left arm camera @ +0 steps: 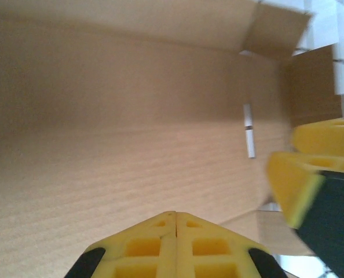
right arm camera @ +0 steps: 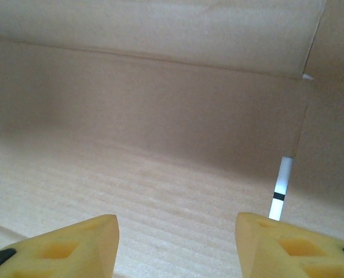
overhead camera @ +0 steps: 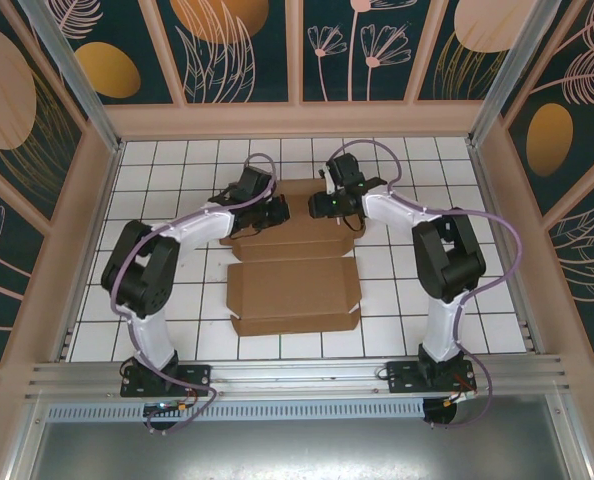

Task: Fold the paper box

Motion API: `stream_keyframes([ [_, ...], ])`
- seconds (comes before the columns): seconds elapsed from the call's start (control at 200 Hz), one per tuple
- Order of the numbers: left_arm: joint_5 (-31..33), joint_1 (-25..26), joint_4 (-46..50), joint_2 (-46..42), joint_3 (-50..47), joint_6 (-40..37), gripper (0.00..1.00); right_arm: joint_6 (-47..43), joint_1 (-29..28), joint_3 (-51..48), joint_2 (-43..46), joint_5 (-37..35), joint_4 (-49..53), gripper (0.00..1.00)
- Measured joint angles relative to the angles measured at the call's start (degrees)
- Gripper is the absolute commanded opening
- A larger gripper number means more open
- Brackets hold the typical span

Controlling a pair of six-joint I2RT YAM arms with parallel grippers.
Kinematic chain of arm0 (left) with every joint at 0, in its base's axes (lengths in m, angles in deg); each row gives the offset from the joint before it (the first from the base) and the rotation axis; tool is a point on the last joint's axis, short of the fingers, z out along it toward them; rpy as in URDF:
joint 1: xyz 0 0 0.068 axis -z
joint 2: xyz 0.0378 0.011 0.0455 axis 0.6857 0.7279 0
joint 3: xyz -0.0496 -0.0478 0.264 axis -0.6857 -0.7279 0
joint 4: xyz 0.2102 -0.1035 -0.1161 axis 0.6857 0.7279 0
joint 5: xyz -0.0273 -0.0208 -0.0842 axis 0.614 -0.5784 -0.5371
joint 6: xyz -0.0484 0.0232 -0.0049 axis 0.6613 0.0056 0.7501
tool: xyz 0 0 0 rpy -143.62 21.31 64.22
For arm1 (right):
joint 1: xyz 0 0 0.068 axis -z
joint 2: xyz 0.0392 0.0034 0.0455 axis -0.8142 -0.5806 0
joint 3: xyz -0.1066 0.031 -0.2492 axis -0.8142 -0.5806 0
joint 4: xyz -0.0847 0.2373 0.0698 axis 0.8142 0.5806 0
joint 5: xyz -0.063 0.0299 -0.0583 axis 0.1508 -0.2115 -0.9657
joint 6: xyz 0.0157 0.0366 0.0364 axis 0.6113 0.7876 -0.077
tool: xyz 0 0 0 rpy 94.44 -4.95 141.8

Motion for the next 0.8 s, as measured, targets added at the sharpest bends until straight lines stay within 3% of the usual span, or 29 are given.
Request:
stream_keyframes([
  [0.205, 2.80, 0.00, 3.56, 7.52, 2.93, 1.09, 0.00, -0.02, -0.11, 1.03, -7.06, 0.13, 0.07, 0.51],
  [0.445, 5.09, -0.02, 6.14, 10.82, 7.43, 1.01, 0.00, -0.09, -0.15, 0.39, -7.19, -1.55, -1.38, 0.50],
  [0.801, 3.30, -0.39, 8.17, 18.58, 18.99, -1.16, 0.00, 1.86, -1.16, -12.44, 0.63, -3.58, -8.57, 0.49],
])
